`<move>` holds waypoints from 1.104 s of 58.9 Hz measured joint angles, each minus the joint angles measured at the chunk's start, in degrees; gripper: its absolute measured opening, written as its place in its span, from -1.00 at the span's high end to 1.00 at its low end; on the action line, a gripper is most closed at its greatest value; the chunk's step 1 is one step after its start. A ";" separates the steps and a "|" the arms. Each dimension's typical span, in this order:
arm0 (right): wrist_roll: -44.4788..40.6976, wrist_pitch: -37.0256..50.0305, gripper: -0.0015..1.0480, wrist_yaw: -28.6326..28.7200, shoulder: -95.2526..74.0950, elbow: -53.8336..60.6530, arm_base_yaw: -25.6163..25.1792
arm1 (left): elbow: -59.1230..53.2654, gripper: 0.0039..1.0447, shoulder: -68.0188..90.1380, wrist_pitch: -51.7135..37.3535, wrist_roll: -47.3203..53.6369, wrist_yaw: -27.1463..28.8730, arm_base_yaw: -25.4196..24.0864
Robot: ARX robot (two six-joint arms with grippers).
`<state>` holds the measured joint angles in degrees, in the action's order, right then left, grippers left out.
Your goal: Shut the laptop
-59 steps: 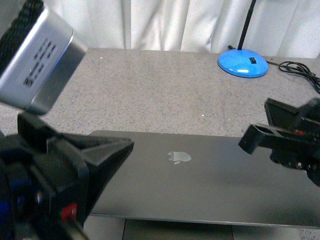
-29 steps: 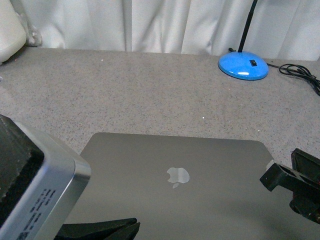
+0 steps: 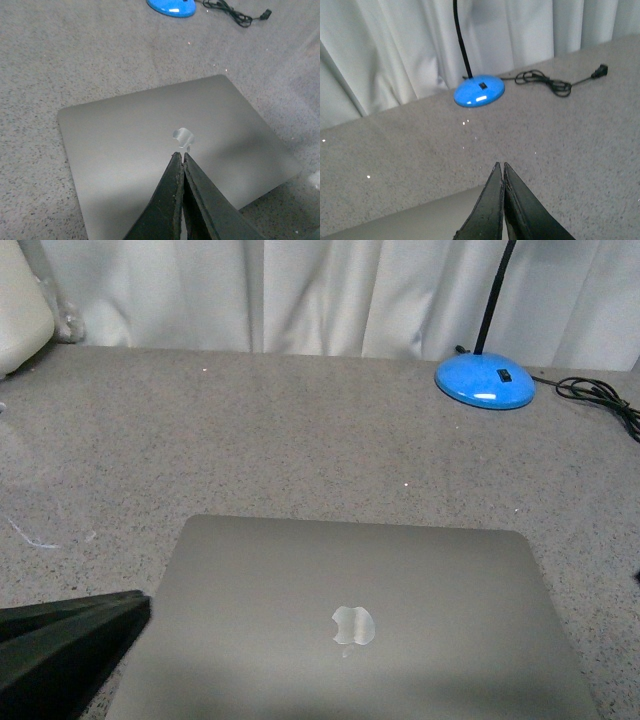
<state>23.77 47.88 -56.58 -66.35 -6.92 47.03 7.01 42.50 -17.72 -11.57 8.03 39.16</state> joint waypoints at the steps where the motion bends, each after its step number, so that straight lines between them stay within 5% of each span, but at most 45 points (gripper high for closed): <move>1: -1.09 -0.04 0.98 -1.03 1.44 0.13 1.03 | 0.00 0.93 -2.67 2.21 -0.28 1.18 0.63; 8: -8.57 4.39 0.98 -4.37 5.99 1.84 6.36 | 0.00 0.93 -15.06 10.73 -2.16 3.89 3.17; 13: -17.29 -2.34 0.98 2.49 15.89 5.16 8.07 | -2.16 0.93 -17.22 -0.24 4.79 26.56 6.01; 16: -20.15 -8.17 0.98 5.75 22.93 6.23 5.77 | -2.86 0.93 -20.15 0.79 7.17 30.84 3.82; 22: -22.36 -21.38 0.98 13.31 37.88 6.60 -2.16 | -5.88 0.93 -30.47 7.43 9.94 22.36 -6.43; 28: -23.17 -38.12 0.98 28.17 55.17 6.60 -16.11 | -5.90 0.93 -37.86 13.31 10.67 12.48 -17.40; 49: -23.52 -46.05 0.98 43.52 64.41 6.60 -33.11 | -5.90 0.93 -41.35 16.72 11.13 1.57 -29.11; 65: -23.63 -46.36 0.11 44.68 64.87 6.60 -35.04 | -5.90 -0.03 -41.53 16.83 11.13 0.85 -30.16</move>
<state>0.14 1.52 -11.90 -1.48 -0.32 11.99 1.10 0.97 -0.89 -0.45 8.88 8.99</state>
